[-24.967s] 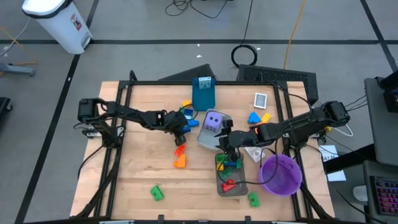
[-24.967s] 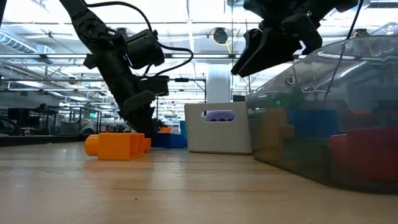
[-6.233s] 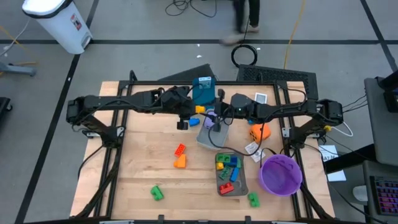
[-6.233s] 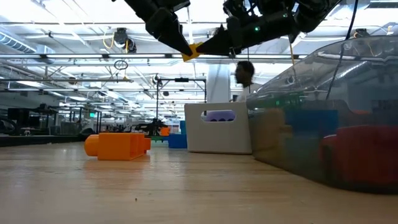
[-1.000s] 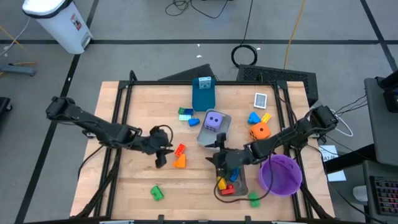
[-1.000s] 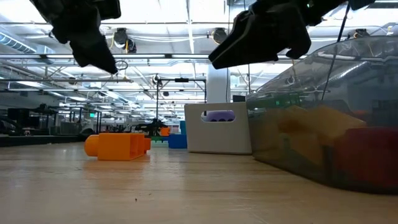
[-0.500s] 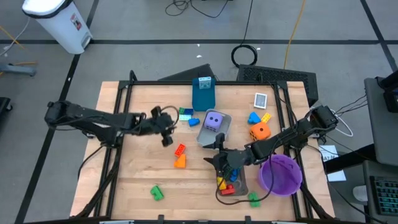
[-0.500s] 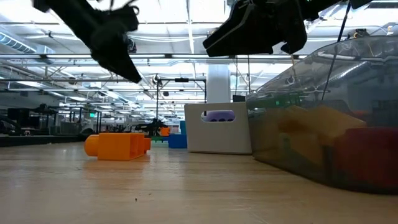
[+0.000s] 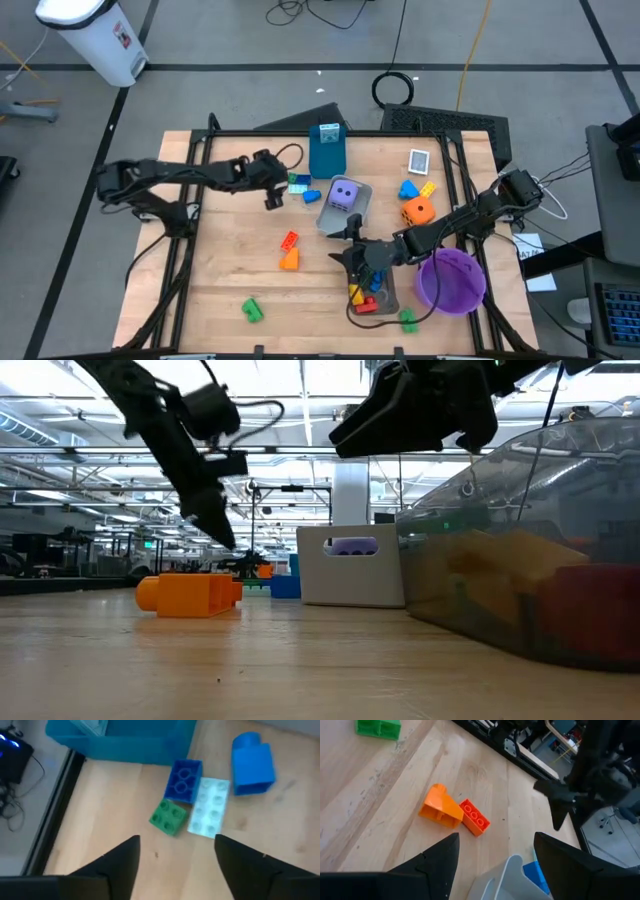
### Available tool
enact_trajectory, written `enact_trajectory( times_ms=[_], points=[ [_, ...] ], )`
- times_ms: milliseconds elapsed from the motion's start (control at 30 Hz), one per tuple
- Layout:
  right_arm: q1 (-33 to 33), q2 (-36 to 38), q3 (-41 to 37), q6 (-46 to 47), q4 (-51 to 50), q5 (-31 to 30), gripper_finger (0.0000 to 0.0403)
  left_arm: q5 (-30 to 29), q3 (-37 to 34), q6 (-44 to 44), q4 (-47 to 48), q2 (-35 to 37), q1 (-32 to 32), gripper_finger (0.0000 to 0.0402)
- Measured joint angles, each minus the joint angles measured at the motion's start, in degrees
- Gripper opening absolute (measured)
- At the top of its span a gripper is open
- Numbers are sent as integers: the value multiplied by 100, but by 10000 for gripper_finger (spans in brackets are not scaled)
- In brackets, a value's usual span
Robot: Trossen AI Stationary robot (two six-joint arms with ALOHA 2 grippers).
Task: Pick & Place Toys
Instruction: Put the dark green game piece into the black bin
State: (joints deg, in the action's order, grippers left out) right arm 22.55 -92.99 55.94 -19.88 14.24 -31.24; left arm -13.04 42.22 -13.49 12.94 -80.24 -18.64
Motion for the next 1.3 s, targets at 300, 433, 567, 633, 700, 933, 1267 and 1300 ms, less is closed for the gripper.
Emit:
enact_trajectory(
  times_ms=[300,433,567,633,700,933,1267,1300],
  points=[
    [-9,0,0,115,-28,0,251,179,569,-778,-132,-860,-211,300],
    [-33,0,2,118,-30,2,251,448,1079,-495,-3,-1253,-349,301],
    [-35,0,2,161,-74,1,251,419,1557,-438,461,-1724,-492,301],
    [-35,0,2,164,-90,2,251,400,1704,-412,648,-1959,-554,301],
    [-35,0,2,164,-107,2,251,401,1824,-390,728,-2131,-599,301],
    [-35,0,2,183,-143,2,251,405,1924,-390,954,-2351,-765,301],
    [-35,0,2,185,-185,2,251,423,1923,-98,1560,-2327,-1047,301],
    [-35,0,2,183,-183,2,251,463,1923,-141,1530,-2327,-1045,301]
  ],
)
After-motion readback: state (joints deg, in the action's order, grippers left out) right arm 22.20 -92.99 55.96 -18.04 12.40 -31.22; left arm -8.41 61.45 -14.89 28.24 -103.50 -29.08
